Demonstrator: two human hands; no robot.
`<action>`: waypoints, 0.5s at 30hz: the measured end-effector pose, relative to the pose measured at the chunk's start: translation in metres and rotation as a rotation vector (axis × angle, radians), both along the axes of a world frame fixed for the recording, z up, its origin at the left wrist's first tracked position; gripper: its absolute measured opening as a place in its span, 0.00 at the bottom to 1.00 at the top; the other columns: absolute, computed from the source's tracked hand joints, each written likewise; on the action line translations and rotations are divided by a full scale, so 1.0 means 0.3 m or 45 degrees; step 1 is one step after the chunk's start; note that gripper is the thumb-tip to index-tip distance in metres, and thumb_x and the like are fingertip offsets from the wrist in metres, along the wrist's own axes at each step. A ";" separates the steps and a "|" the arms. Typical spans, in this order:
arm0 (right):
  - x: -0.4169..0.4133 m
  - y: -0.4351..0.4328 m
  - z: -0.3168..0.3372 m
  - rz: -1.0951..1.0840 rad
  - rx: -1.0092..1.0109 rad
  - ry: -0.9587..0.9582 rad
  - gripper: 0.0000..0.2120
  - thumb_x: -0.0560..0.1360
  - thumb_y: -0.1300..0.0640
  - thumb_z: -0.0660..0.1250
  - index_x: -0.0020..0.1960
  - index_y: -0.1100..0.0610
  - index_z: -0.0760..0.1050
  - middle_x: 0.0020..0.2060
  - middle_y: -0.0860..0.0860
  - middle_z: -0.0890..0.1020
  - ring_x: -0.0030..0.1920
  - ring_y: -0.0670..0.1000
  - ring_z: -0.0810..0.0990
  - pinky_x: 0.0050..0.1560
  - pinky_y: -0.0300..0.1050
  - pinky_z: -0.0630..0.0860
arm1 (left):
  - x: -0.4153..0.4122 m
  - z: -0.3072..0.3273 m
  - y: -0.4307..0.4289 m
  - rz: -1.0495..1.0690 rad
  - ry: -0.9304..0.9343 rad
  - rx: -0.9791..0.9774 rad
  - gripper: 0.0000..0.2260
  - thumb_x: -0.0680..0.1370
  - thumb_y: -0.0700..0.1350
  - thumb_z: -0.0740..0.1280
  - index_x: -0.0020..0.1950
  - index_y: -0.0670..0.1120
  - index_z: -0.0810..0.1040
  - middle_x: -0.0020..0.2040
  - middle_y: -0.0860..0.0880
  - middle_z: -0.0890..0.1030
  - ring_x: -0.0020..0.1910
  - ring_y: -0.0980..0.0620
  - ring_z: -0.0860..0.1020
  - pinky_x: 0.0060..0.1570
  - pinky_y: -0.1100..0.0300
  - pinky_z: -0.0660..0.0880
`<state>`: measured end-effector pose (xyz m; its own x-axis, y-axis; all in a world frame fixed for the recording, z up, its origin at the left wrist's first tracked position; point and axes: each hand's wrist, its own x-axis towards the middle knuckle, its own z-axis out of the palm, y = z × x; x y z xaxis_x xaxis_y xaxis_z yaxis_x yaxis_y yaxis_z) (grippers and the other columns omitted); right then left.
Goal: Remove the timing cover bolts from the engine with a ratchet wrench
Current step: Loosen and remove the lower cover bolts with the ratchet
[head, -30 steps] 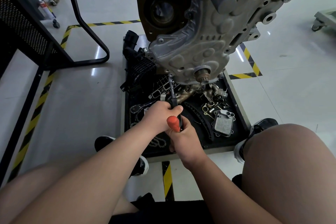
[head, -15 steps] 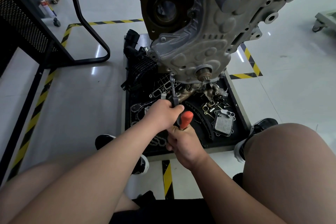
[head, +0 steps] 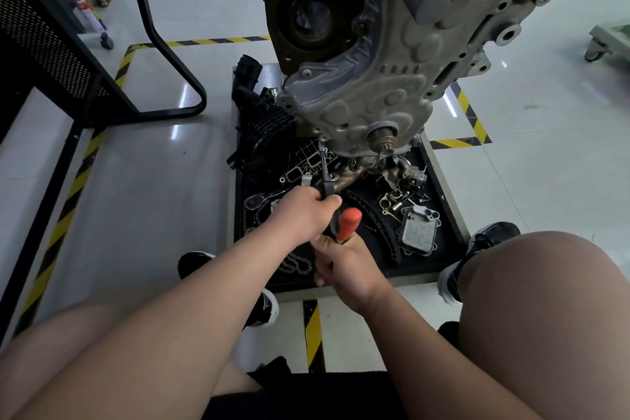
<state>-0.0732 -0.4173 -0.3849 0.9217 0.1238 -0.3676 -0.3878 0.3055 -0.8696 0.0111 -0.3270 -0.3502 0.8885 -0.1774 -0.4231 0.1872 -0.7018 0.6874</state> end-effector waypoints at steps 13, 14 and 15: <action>-0.099 -0.218 0.107 0.019 -0.657 -0.048 0.17 0.80 0.51 0.61 0.33 0.51 0.74 0.29 0.53 0.77 0.27 0.49 0.74 0.32 0.44 0.71 | 0.021 0.115 0.016 0.721 0.545 -0.895 0.16 0.78 0.30 0.50 0.48 0.40 0.77 0.36 0.46 0.74 0.32 0.51 0.75 0.28 0.60 0.73; -0.083 -0.257 0.146 0.018 -0.658 -0.053 0.18 0.81 0.53 0.61 0.33 0.53 0.74 0.29 0.54 0.77 0.25 0.49 0.72 0.30 0.42 0.71 | 0.014 0.127 0.025 0.737 0.569 -0.961 0.17 0.77 0.30 0.50 0.49 0.40 0.77 0.37 0.46 0.75 0.33 0.51 0.76 0.28 0.60 0.75; -0.062 -0.299 0.185 0.034 -0.668 -0.066 0.17 0.82 0.55 0.60 0.35 0.57 0.74 0.28 0.54 0.77 0.24 0.48 0.71 0.29 0.40 0.70 | 0.005 0.140 0.033 0.747 0.593 -1.024 0.17 0.77 0.30 0.50 0.50 0.40 0.78 0.38 0.46 0.76 0.33 0.51 0.78 0.27 0.61 0.76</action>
<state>-0.0919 -0.5070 -0.3293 0.9394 -0.0412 -0.3404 -0.3420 -0.1857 -0.9212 0.0127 -0.3171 -0.3082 0.7080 -0.1541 -0.6892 0.7054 0.2021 0.6794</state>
